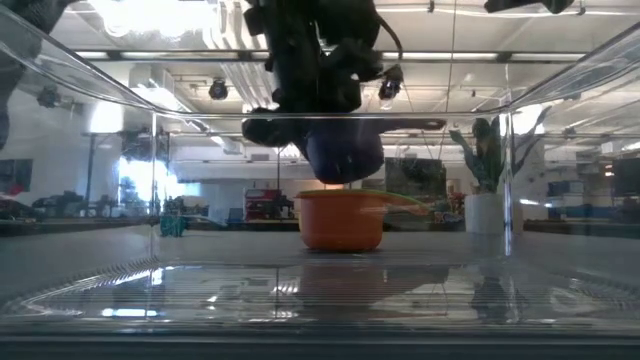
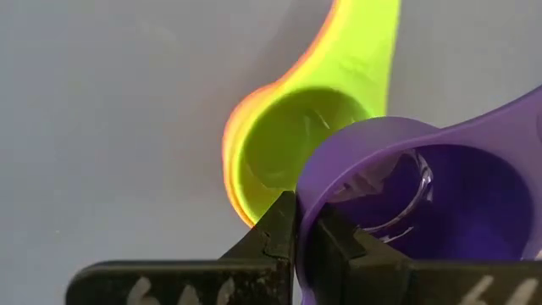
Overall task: Nest measuring cups in basket
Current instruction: Stack the violet measuring cup on the green measuring cup, then stack the yellow measuring cup on the violet measuring cup
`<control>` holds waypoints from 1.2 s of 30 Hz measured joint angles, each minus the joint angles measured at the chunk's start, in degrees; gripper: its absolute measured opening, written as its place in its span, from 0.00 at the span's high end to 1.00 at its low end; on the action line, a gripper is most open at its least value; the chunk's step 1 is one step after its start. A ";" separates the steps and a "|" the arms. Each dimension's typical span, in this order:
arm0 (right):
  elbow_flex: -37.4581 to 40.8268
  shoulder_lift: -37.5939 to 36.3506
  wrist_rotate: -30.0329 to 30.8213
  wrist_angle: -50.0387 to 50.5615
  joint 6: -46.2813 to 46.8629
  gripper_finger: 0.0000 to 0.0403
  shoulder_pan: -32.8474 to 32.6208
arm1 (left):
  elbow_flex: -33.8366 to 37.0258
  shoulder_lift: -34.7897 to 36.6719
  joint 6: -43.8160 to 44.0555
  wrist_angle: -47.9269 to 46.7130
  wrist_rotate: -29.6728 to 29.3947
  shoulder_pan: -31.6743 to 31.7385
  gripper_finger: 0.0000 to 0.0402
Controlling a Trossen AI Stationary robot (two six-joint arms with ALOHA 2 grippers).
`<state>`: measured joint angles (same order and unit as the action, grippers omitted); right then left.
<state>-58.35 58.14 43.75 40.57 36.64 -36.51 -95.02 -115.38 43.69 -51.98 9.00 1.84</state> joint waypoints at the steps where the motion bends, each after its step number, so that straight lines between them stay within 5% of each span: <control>1: 0.00 0.06 0.00 -0.04 -0.07 0.41 0.00 | 0.01 -0.07 0.37 0.28 -0.23 0.27 1.00; 19: 0.11 0.17 -0.09 -0.08 -0.45 0.41 0.00 | 4.21 -0.07 5.29 -0.60 -1.06 1.28 0.99; 32: 0.33 0.17 -0.02 -0.14 -0.43 0.41 0.00 | 1.56 -0.02 -0.08 -1.54 -0.11 0.77 0.72; 36: 0.46 0.17 -0.02 -0.13 -0.43 0.41 0.00 | -4.10 0.03 -7.01 -8.91 -0.67 0.79 0.63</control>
<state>-57.89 58.30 43.72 40.45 36.21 -36.51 -99.12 -115.35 36.68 -60.89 8.33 2.63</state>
